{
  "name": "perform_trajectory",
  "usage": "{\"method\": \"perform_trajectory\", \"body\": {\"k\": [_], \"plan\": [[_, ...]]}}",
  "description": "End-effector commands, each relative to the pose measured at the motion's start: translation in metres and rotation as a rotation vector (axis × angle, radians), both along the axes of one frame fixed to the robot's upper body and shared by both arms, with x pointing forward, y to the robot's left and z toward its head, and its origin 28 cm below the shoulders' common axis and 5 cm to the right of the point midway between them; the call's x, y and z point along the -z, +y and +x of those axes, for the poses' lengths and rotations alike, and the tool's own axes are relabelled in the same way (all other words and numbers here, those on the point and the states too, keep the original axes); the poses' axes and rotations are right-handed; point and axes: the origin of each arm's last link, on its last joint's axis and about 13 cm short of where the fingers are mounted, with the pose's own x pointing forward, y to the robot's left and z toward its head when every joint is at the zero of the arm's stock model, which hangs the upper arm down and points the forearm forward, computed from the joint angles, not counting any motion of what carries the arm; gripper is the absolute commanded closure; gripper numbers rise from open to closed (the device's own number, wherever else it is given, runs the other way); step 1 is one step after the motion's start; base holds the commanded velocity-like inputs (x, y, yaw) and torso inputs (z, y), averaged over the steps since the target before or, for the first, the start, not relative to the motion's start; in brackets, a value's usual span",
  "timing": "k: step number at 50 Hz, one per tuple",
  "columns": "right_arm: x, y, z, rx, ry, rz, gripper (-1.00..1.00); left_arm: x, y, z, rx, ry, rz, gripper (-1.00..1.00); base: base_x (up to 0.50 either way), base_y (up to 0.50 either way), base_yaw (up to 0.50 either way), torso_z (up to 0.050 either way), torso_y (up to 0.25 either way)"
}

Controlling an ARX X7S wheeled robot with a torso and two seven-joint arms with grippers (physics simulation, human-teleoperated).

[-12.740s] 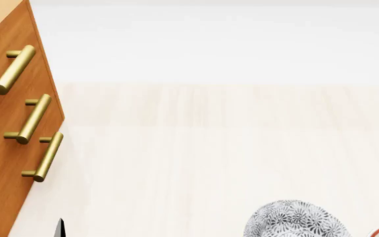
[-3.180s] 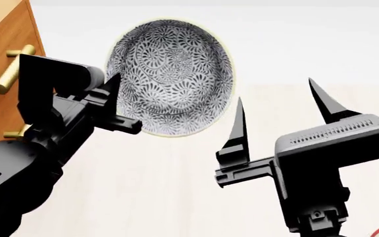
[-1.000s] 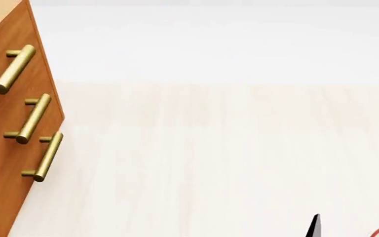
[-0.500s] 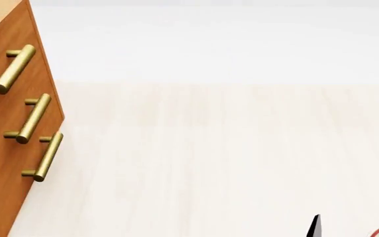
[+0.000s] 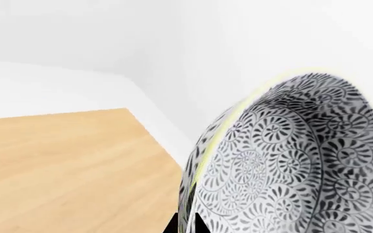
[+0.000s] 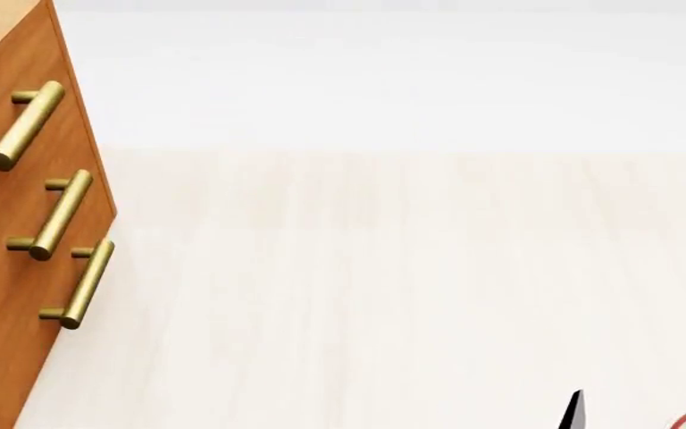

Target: Put the bowl on top of the cabinet.

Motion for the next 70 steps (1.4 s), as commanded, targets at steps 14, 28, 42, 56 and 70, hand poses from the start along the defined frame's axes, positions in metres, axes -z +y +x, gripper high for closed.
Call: {"method": "perform_trajectory", "body": {"k": [14, 28, 42, 56, 70], "plan": [[0.004, -0.001, 0.000, 0.001, 0.011, 0.017, -1.00, -0.007, 0.013, 0.003, -0.206, 0.010, -0.103, 1.00, 0.00, 0.00, 0.00, 0.000, 0.000], [0.007, -0.001, 0.001, 0.000, 0.019, 0.021, -1.00, -0.017, 0.019, 0.002, -0.263, 0.086, -0.105, 1.00, 0.00, 0.00, 0.00, 0.000, 0.001], [0.009, -0.001, 0.003, 0.003, 0.029, 0.022, -1.00, -0.018, 0.025, 0.001, -0.286, 0.144, -0.097, 1.00, 0.00, 0.00, 0.00, 0.000, 0.001], [0.010, -0.001, 0.004, 0.006, 0.034, 0.023, -1.00, -0.015, 0.025, 0.004, -0.239, 0.228, -0.094, 1.00, 0.00, 0.00, 0.00, 0.000, 0.000], [0.011, -0.001, 0.004, 0.008, 0.035, 0.023, -1.00, -0.014, 0.025, 0.009, -0.211, 0.286, -0.093, 1.00, 0.00, 0.00, 0.00, 0.001, 0.001]]}}
